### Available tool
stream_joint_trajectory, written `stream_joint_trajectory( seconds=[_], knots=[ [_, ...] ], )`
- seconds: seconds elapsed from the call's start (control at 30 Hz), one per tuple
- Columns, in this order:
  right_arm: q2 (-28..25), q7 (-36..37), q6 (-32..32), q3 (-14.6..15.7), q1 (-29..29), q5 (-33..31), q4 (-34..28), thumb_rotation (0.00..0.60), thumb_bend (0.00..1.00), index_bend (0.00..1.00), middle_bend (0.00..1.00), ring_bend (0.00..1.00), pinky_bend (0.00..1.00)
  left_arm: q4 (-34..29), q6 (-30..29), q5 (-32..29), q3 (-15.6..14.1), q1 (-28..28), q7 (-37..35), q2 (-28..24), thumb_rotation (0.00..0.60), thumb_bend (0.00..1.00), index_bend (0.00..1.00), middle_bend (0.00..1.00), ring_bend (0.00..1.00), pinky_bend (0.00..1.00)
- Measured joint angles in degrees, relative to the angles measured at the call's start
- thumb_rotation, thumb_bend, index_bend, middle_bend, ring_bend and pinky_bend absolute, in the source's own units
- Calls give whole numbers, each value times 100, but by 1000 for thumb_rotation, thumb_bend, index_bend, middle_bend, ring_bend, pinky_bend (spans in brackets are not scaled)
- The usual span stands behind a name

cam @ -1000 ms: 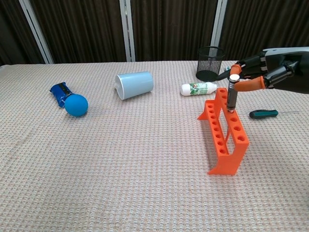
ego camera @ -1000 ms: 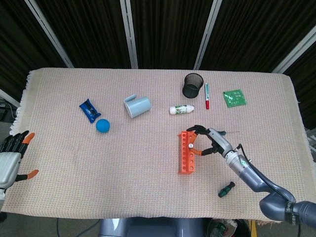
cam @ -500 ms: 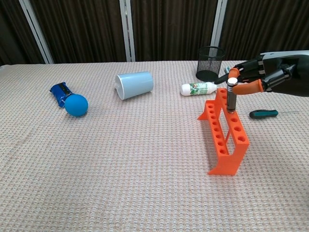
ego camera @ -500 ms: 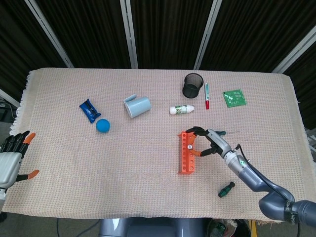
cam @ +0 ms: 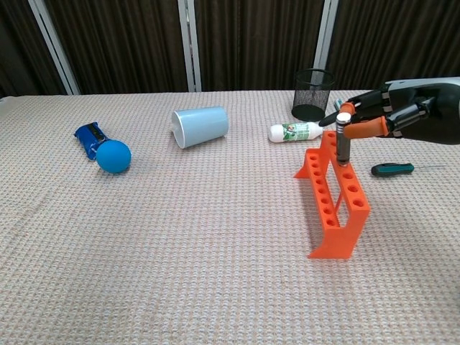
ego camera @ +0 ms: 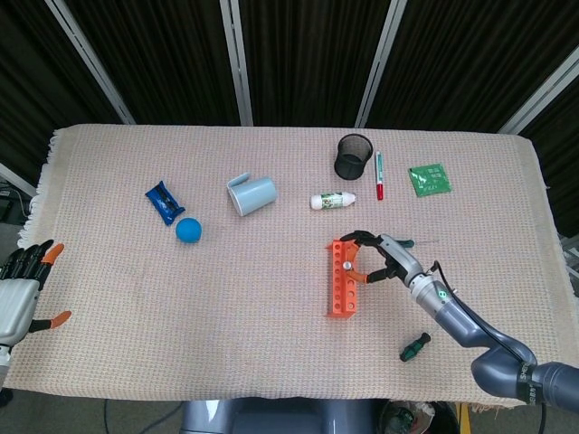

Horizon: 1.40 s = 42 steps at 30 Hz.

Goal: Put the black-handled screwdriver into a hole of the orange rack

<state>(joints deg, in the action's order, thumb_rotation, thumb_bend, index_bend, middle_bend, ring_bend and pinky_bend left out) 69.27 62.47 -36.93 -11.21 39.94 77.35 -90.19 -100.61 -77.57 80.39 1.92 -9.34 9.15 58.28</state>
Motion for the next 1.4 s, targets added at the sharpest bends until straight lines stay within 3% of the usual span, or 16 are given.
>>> stream_joint_trajectory(
  seconds=[0.2, 0.5, 0.87, 1.03, 1.2, 1.4],
  knots=[
    [-43, 79, 27, -27, -7, 5, 36, 600, 354, 573, 194, 0, 0, -10, 9, -15, 6, -8, 15, 6, 600, 0, 5, 0, 0, 0],
    [-101, 201, -61, -10, -52, 215, 37, 600, 350, 380, 156, 0, 0, -31, -18, 1, 11, -4, 31, 0, 600, 0, 5, 0, 0, 0],
    [-176, 484, -253, 138, -85, 627, 54, 600, 315, 265, 117, 0, 0, -72, -42, 45, 1, 0, 39, -19, 600, 0, 4, 0, 0, 0],
    [-237, 551, -342, 224, -87, 786, 23, 600, 170, 133, 62, 0, 0, -81, -52, 62, 0, 1, 31, -22, 600, 0, 3, 0, 0, 0],
    [-278, 573, -450, 307, -100, 890, -1, 600, 22, 74, 24, 0, 0, -78, -62, 82, -2, 3, 21, -20, 600, 0, 1, 0, 0, 0],
    [-326, 572, -616, 371, -144, 950, -45, 600, 0, 52, 0, 0, 0, -75, -90, 95, 1, 12, 2, -22, 600, 0, 0, 0, 0, 0]
  ],
)
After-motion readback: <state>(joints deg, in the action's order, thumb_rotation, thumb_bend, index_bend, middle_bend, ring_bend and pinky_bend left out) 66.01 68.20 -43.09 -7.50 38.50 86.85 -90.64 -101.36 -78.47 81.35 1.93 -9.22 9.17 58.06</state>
